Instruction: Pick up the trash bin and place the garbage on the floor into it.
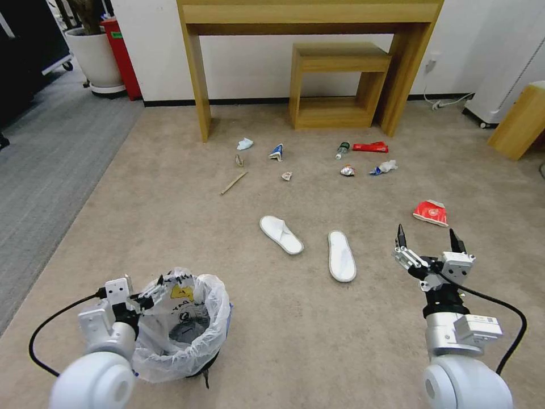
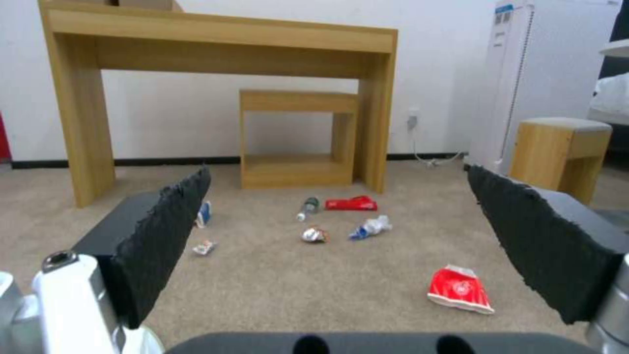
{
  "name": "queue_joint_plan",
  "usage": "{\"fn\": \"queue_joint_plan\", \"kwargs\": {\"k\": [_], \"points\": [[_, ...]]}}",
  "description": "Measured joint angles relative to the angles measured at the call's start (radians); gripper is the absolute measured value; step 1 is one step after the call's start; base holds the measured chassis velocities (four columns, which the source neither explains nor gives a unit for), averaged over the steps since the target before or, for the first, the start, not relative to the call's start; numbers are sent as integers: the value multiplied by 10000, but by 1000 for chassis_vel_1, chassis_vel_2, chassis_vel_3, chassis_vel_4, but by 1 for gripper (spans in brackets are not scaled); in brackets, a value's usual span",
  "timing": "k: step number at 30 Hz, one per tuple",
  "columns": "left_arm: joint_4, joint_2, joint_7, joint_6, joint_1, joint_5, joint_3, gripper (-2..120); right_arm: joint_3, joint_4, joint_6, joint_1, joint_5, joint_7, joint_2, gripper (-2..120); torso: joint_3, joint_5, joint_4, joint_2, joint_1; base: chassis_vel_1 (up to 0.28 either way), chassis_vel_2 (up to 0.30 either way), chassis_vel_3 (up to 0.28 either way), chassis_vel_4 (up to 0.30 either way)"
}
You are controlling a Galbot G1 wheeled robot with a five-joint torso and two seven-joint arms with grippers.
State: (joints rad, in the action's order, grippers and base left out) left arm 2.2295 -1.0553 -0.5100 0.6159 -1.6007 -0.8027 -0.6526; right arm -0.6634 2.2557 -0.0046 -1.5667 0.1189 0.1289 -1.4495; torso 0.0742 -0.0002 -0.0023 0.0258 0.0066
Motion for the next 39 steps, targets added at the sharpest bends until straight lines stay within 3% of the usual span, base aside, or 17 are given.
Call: {"fn": "queue_joint_plan", "kwargs": {"k": [3,11,24,28,39], "points": [[-108,488,-764,341,-52,-1237,148,100,-3,-11,9,18,5,4,-31,100,0,0,1,2,0,0,0,0,0],[-799,1377,-1288,593,62,-2136,354,99,-63,-12,71,17,27,7,-28,100,1,2,1,2,0,0,0,0,0],[-1717,2032,-1047,636,252,-2414,438,97,-16,-117,223,22,-104,-33,-144,100,1,1,1,1,0,0,0,0,0],[-1895,2126,-1008,635,288,-2459,518,89,-16,-177,290,30,-130,-48,-162,100,0,1,1,2,0,0,0,0,0],[-2119,2187,-923,616,276,-2324,722,81,-2,-293,359,92,-197,-85,-236,100,0,4,1,1,0,0,0,0,0]]}}
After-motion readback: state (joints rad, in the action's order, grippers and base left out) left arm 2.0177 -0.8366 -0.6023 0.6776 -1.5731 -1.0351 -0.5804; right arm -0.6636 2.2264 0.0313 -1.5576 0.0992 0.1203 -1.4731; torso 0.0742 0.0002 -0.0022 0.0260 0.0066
